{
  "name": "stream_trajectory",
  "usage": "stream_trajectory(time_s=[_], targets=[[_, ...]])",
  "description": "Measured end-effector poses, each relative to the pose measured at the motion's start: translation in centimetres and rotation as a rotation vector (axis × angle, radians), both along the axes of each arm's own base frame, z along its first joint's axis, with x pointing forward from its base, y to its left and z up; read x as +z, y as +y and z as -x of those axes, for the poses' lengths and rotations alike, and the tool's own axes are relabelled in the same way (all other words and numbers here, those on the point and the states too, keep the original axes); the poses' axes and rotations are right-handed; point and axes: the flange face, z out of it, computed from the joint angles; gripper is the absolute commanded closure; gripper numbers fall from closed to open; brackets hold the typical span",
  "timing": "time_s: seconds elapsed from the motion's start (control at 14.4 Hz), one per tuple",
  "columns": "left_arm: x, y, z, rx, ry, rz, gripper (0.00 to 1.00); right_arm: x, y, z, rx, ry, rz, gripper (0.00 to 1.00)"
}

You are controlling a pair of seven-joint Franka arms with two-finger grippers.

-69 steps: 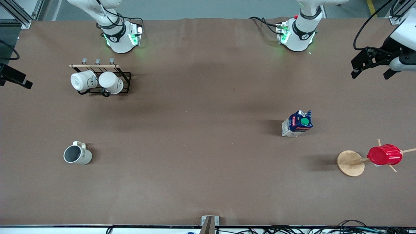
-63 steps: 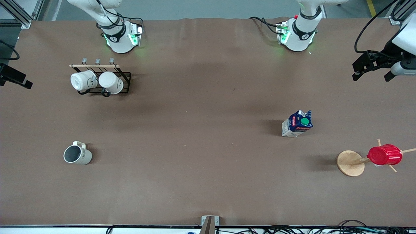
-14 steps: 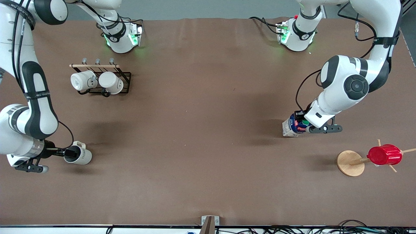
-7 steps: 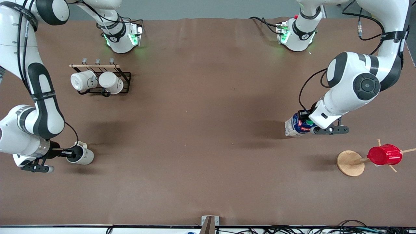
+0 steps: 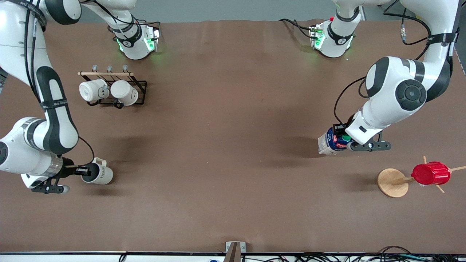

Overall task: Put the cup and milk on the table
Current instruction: 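Lift the mug with the right gripper and carry it toward the table middle, then lower the mug with the right gripper while the left gripper carries the carton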

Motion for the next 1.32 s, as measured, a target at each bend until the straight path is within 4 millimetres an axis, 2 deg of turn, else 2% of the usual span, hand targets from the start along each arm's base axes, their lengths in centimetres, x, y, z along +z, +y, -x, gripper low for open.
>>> stream_trajectory(time_s=[0.07, 0.14, 0.28, 0.42, 0.56, 0.7, 0.77, 0.91, 1.04, 1.32], targets=[[0.2, -0.4, 0.0, -0.004, -0.004, 0.002, 0.64, 1.4, 2.2, 0.0, -0.01, 0.015, -0.004, 0.98], [0.4, -0.6, 0.0, -0.007, -0.008, 0.004, 0.64, 2.8, 5.2, -0.1, -0.023, 0.026, -0.007, 0.98], [0.7, -1.0, -0.1, -0.012, -0.014, 0.006, 0.64, 5.1, 13.2, 0.1, -0.057, 0.033, -0.004, 0.98], [1.2, -1.2, -0.1, -0.017, -0.022, 0.008, 0.64, 5.9, 22.1, 1.2, -0.086, 0.038, 0.002, 0.98], [2.2, -1.4, 0.2, -0.02, -0.026, 0.005, 0.64, 6.0, 30.4, 3.1, -0.103, 0.039, 0.008, 0.98], [3.7, -1.6, 0.5, -0.025, -0.02, 0.0, 0.64, 6.6, 37.6, 5.3, -0.103, 0.026, 0.006, 0.98], [4.6, -1.7, 0.7, -0.028, -0.02, -0.003, 0.64, 6.7, 40.4, 6.3, -0.104, 0.024, 0.006, 0.98], [6.4, -2.0, 0.9, -0.033, -0.023, -0.006, 0.64, 5.7, 44.2, 7.6, -0.093, 0.02, 0.006, 0.98], [7.2, -2.5, 1.1, -0.039, -0.025, -0.006, 0.64, 3.9, 47.0, 8.3, -0.07, -0.012, -0.009, 0.98], [5.3, -4.7, 1.0, -0.025, 0.004, -0.002, 0.64, 0.6, 51.1, 9.8, -0.029, -0.037, -0.021, 0.98]])
